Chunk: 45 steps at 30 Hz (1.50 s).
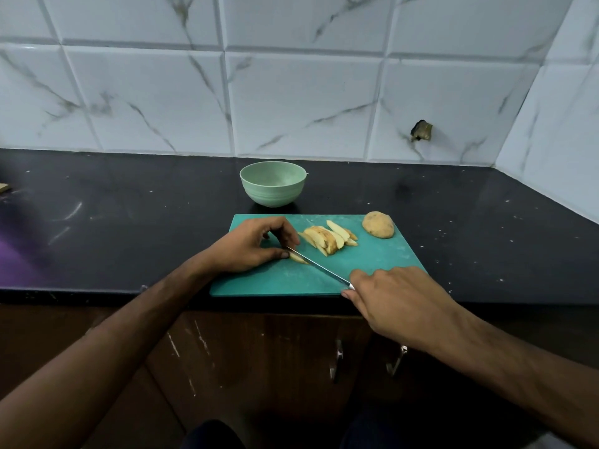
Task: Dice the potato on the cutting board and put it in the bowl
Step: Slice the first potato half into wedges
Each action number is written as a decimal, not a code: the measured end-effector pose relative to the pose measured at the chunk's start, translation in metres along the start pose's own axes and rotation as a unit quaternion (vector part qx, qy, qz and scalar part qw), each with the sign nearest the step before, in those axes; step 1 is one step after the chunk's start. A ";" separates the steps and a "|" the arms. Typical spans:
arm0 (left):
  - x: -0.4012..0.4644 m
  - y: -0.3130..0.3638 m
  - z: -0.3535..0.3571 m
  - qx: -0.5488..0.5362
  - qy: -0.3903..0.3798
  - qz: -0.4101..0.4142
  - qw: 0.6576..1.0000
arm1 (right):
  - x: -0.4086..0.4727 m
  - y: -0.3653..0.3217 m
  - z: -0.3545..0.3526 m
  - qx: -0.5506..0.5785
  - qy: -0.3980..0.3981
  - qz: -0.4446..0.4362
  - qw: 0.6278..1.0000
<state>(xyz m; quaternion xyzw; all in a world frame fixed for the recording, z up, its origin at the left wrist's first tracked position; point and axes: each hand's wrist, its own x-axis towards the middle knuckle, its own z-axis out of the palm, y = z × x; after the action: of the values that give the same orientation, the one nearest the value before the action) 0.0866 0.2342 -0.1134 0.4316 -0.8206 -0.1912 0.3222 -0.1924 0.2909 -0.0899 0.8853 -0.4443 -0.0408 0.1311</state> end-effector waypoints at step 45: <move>-0.005 0.005 0.010 0.140 0.037 0.027 0.989 | -0.021 0.012 -0.006 0.136 -0.030 0.130 0.982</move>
<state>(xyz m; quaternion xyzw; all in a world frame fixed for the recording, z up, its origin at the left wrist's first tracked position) 0.0789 0.2415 -0.1199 0.4569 -0.8383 -0.0494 0.2934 -0.2129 0.3018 -0.0816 0.8281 -0.5605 0.0108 -0.0002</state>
